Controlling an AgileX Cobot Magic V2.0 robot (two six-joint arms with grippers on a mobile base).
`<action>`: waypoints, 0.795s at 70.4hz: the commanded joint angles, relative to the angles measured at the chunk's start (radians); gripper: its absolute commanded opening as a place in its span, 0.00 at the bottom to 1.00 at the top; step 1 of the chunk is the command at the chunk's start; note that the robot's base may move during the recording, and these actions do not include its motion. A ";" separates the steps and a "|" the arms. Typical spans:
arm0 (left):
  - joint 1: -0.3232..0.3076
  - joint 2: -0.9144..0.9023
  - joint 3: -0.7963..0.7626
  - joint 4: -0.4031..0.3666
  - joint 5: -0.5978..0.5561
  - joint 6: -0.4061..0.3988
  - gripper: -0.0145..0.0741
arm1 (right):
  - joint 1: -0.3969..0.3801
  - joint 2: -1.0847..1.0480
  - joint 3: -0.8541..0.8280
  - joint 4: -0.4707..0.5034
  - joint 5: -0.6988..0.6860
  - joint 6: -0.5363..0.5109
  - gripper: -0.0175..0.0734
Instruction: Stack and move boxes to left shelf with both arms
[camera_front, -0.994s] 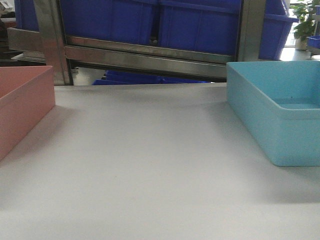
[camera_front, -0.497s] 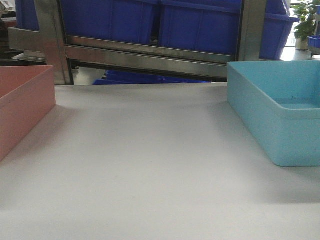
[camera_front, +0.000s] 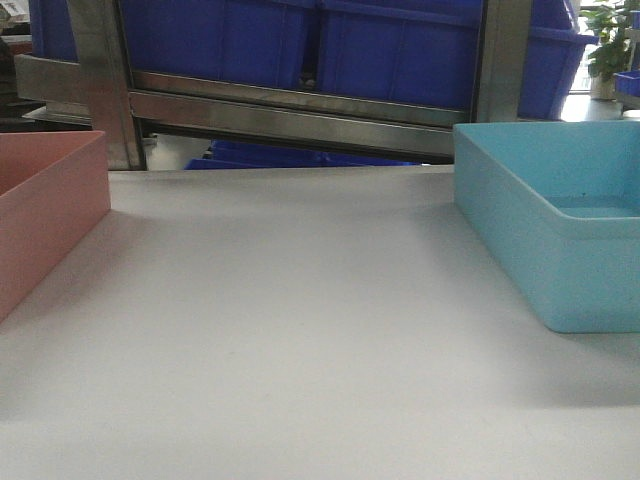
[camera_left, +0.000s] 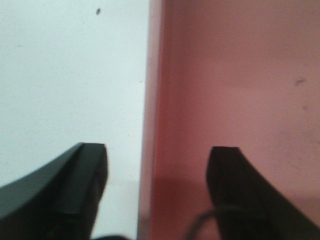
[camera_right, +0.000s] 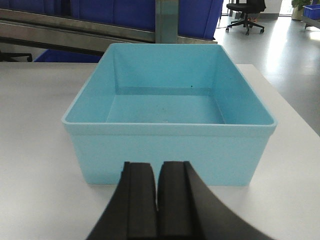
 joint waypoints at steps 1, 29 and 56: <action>-0.006 -0.051 -0.036 -0.014 -0.047 0.002 0.38 | -0.007 -0.013 -0.017 -0.002 -0.090 -0.004 0.23; -0.006 -0.050 -0.049 -0.013 -0.005 0.002 0.16 | -0.007 -0.013 -0.017 -0.002 -0.090 -0.004 0.23; -0.079 -0.071 -0.233 -0.016 0.236 -0.172 0.16 | -0.007 -0.013 -0.017 -0.002 -0.090 -0.004 0.23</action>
